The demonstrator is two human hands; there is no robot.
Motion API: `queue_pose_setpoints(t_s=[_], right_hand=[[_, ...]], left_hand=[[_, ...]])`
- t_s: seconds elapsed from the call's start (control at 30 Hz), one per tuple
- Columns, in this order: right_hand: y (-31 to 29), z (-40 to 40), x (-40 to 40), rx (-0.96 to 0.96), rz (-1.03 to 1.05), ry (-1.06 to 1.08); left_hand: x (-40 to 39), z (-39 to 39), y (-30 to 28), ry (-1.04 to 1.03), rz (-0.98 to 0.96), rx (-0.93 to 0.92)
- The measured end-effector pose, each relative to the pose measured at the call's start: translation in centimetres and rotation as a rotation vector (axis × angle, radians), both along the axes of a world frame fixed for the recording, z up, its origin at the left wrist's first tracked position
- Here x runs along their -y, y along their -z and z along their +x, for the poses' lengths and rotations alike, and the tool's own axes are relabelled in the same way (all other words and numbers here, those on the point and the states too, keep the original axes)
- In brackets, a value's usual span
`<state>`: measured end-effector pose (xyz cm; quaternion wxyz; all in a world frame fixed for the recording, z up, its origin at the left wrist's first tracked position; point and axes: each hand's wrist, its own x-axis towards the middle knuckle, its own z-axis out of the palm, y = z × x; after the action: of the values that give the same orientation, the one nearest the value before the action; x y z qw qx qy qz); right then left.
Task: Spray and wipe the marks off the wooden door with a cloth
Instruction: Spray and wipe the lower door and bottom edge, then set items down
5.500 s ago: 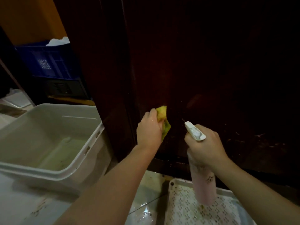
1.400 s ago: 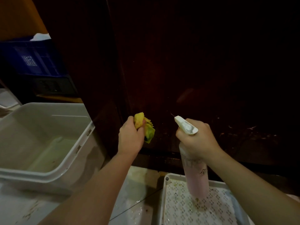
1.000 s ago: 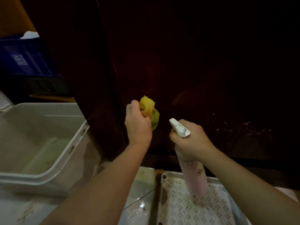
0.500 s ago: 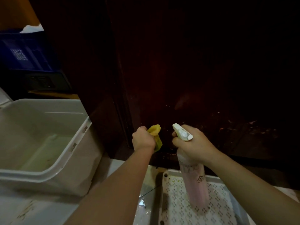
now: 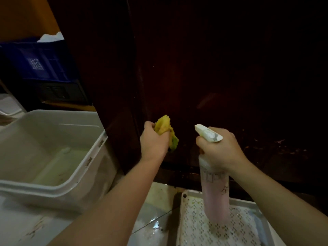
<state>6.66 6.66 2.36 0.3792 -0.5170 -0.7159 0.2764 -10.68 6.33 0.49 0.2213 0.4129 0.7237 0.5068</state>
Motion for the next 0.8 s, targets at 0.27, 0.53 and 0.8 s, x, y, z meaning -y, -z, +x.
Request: queue_pose_setpoints(t_s=[0.27, 0.53, 0.8], right_hand=[[-0.5, 1.2, -0.2, -0.084, -0.1, -0.102], [0.2, 2.4, 0.0, -0.025, -0.082, 0.033], [0.8, 3.6, -0.6, -0.161, -0.172, 0.034]], left_hand=[[-0.5, 0.9, -3.4, -0.064, 0.311, 0.008], [-2.2, 3.8, -5.5, -0.042, 0.584, -0.31], [-1.2, 5.0, 0.5, 0.17, 0.315, -0.489]])
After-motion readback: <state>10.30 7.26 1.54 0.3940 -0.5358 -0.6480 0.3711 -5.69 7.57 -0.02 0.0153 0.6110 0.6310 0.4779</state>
